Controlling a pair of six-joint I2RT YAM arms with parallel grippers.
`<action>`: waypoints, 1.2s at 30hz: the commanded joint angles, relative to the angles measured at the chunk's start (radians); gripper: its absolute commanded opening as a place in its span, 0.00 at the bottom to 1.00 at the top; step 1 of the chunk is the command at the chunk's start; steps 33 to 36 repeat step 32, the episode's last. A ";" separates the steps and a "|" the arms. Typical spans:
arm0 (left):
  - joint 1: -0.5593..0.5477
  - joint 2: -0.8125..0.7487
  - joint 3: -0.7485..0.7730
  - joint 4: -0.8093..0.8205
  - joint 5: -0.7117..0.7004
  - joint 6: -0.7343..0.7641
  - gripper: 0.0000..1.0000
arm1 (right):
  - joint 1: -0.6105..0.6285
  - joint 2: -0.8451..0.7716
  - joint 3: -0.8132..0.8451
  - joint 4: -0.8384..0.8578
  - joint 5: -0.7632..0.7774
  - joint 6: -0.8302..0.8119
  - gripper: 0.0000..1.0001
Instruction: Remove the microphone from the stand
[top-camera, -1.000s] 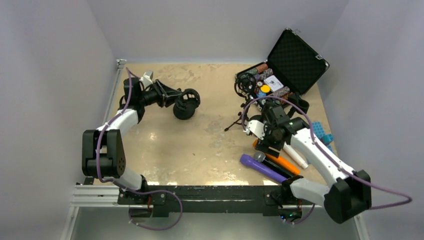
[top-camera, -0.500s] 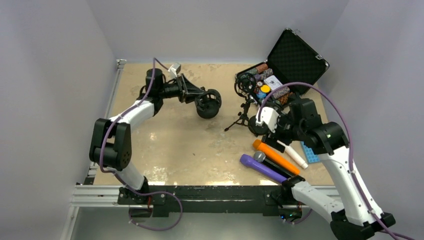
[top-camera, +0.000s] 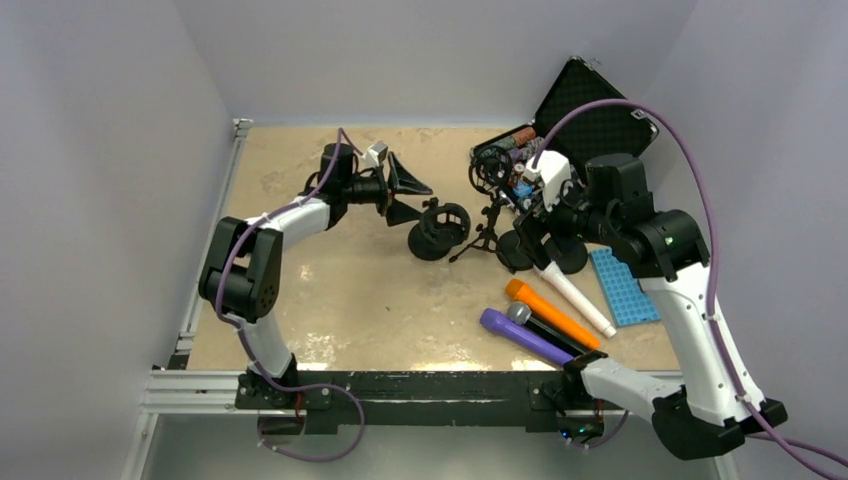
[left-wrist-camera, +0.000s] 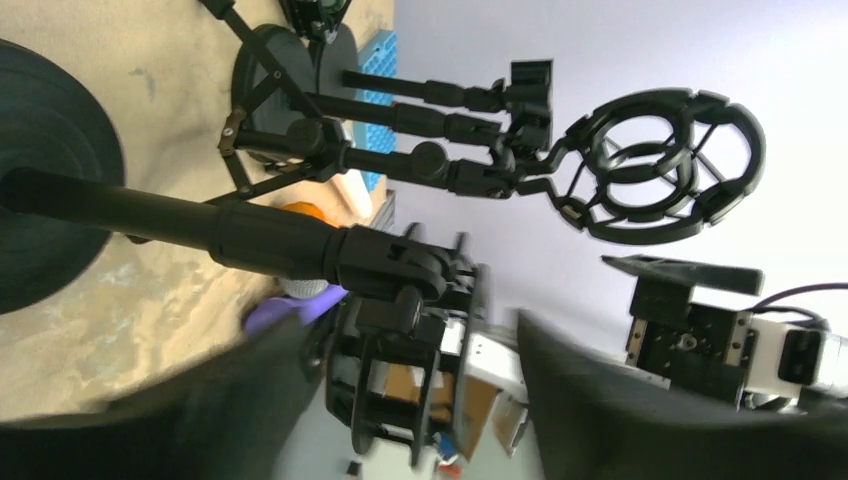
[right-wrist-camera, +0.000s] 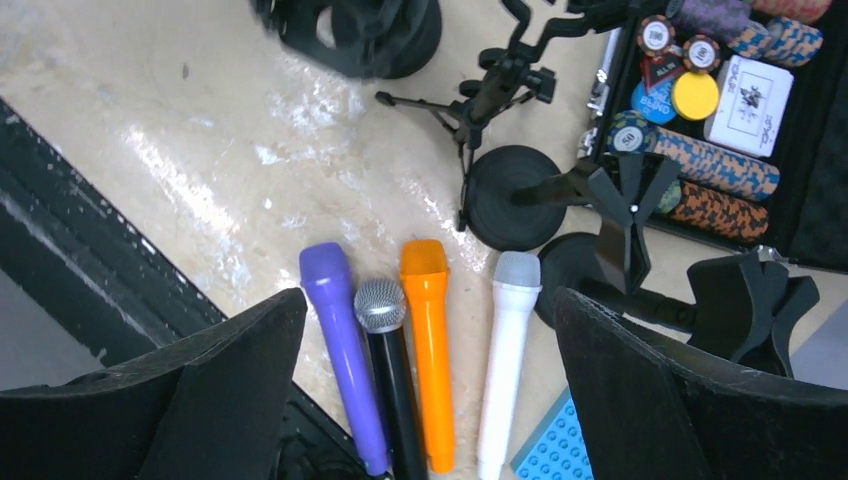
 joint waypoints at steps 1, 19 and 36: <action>0.002 -0.003 0.051 -0.050 0.004 0.031 0.99 | -0.003 0.014 0.053 0.076 0.097 0.128 0.98; 0.227 -0.193 0.095 -0.596 -0.035 0.491 1.00 | -0.003 0.065 0.085 0.234 0.146 0.195 0.99; 0.341 -0.413 0.403 -0.990 -0.413 1.064 1.00 | -0.003 0.084 0.097 0.354 0.177 0.231 0.98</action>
